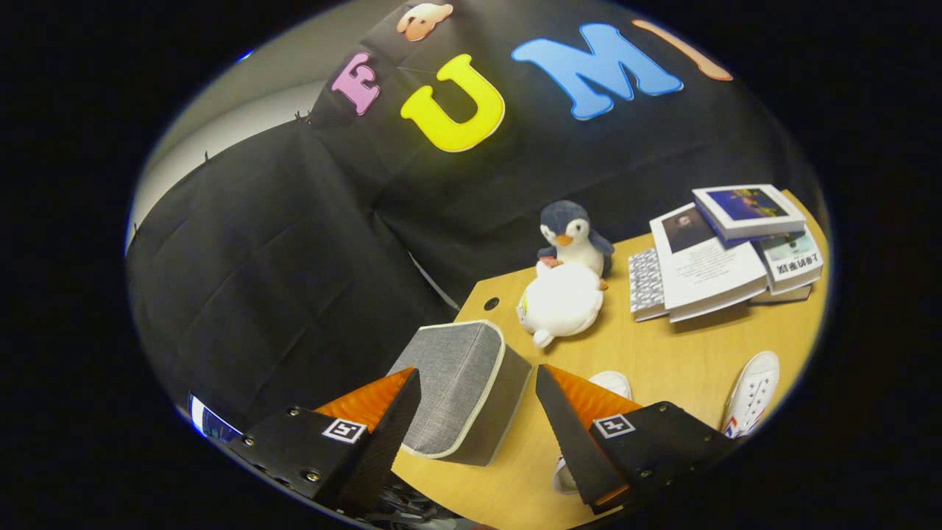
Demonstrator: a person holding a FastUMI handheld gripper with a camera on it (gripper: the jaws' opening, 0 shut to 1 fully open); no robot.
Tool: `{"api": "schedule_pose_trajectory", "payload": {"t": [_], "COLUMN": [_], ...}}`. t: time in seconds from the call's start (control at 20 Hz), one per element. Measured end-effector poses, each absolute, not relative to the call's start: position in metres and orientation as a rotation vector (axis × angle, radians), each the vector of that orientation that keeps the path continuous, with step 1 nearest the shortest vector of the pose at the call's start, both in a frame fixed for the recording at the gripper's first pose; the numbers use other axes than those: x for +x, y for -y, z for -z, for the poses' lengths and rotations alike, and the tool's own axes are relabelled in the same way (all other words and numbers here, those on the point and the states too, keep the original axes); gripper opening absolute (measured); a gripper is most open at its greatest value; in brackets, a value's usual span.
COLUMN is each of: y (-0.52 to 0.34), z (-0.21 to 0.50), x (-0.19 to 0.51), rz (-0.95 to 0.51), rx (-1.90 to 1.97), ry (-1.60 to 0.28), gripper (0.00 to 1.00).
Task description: Open the storage box then place both shoes into the box .Put the left shoe in first, then the right shoe, with the right side of both shoes facing outward in a uniform manner.
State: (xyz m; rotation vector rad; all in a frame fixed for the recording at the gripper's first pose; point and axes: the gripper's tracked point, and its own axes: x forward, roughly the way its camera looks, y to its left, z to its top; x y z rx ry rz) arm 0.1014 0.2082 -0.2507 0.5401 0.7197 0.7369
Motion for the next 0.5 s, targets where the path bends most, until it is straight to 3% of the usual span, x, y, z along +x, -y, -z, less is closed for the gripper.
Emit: {"api": "schedule_pose_trajectory", "payload": {"t": [0.5], "y": [-0.279], "z": [0.335], "x": [0.097], "rz": [-0.871], "rx": [0.799], "ry": [-1.007], "gripper": [0.96]}}
